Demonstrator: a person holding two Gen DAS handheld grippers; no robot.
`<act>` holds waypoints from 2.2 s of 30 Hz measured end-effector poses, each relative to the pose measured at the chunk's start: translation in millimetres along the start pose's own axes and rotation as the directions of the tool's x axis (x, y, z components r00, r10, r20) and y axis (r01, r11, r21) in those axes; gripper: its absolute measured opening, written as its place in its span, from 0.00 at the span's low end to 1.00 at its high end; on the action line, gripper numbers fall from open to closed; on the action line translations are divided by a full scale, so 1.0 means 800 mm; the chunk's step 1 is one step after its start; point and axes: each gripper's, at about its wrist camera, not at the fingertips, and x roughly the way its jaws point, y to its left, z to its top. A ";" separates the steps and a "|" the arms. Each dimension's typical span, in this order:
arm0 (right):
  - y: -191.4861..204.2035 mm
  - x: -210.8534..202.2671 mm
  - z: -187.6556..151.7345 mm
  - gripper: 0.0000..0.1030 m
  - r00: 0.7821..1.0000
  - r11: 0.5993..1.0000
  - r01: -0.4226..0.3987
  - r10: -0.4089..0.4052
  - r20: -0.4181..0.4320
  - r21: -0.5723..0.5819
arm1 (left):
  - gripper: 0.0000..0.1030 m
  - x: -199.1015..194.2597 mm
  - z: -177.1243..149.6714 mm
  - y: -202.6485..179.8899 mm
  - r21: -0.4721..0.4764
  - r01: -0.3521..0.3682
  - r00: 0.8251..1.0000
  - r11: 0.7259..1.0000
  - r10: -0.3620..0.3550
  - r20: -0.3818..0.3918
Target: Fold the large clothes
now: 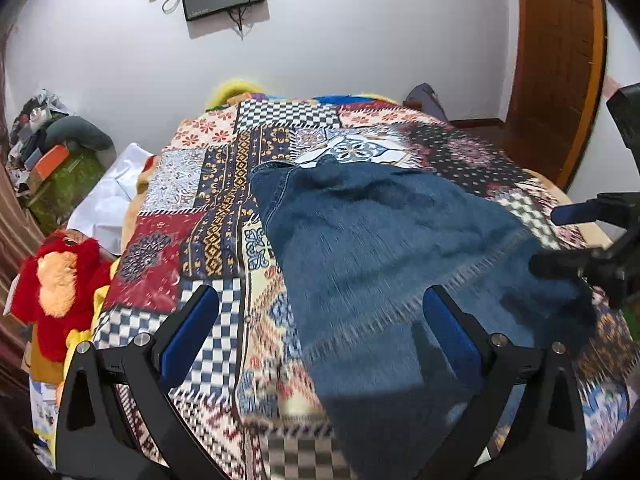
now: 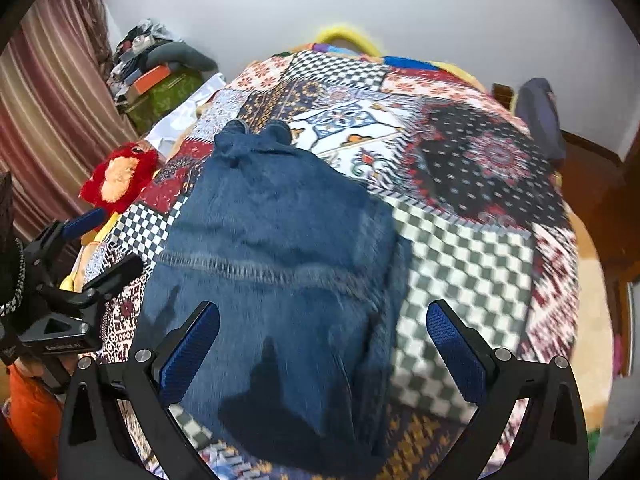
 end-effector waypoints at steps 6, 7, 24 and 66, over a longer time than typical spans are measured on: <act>-0.018 0.074 0.046 1.00 0.997 1.000 0.022 -0.023 -0.073 -0.006 | 1.00 0.084 0.026 0.023 -0.052 0.032 0.994 0.998 -0.037 -0.104; -0.025 0.084 0.053 1.00 0.996 0.999 0.033 -0.033 -0.082 -0.002 | 1.00 0.091 0.028 0.026 -0.061 0.045 0.993 0.997 -0.051 -0.110; -0.044 0.033 0.078 1.00 0.972 0.973 0.222 -0.214 0.100 -0.069 | 1.00 0.068 0.065 0.088 -0.234 0.063 0.996 0.970 -0.077 -0.051; -0.055 0.105 0.003 0.46 0.937 0.914 -0.301 0.336 -0.092 0.271 | 0.62 0.116 -0.012 0.055 -0.533 0.437 0.800 0.724 -0.584 -0.138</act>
